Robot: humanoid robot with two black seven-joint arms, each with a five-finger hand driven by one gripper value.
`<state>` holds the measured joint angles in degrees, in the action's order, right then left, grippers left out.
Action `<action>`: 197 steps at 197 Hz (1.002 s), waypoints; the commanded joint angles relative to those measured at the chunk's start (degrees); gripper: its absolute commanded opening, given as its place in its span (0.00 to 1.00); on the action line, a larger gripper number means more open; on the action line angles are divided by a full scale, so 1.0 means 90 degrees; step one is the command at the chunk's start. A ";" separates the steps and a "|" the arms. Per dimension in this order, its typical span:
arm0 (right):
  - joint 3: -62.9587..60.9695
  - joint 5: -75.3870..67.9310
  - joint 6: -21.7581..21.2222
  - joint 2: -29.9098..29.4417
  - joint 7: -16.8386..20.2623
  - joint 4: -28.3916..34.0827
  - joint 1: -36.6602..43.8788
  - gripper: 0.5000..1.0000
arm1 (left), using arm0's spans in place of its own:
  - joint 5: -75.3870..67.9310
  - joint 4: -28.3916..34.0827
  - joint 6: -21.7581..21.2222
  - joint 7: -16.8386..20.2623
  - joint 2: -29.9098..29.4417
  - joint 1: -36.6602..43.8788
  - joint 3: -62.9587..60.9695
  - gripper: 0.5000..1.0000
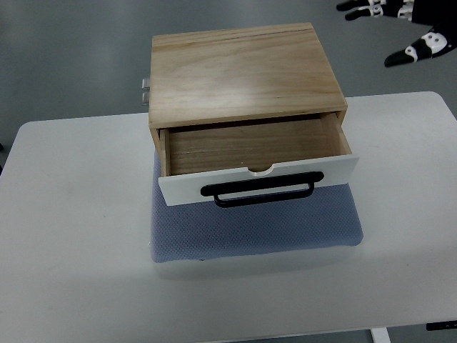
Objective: Open wood drawer with right hand
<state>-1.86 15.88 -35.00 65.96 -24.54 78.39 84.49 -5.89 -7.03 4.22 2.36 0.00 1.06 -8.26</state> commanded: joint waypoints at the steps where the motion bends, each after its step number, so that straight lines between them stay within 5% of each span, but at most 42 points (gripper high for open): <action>1: -0.0437 -0.1128 0.0000 -0.0385 -0.0007 -0.0740 -0.0588 0.89 | 0.0000 -0.0010 0.0000 0.0001 0.0000 -0.0001 0.0000 1.00; 15: -0.0897 -0.1813 0.0022 -0.0718 0.0022 -0.1278 -0.1087 0.89 | 0.0000 0.0000 0.0000 0.0001 0.0000 -0.0001 0.0000 1.00; 47: -0.2069 -0.2760 0.1145 -0.1870 0.0081 -0.2684 -0.2298 0.88 | 0.0000 0.0000 0.0000 0.0001 0.0000 -0.0001 0.0000 1.00; 91: -0.3533 -0.3073 0.1701 -0.3412 0.1174 -0.4500 -0.3342 0.88 | 0.0000 0.0000 0.0000 0.0001 0.0000 -0.0001 0.0000 1.00; 197: -0.3602 -0.3375 0.1721 -0.4263 0.1702 -0.4706 -0.3938 0.88 | 0.0000 0.0000 0.0000 0.0001 0.0000 -0.0001 0.0000 1.00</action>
<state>-34.46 -12.75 -19.60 28.13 -10.28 36.09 49.26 -5.89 -7.04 4.22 2.38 0.00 1.06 -8.26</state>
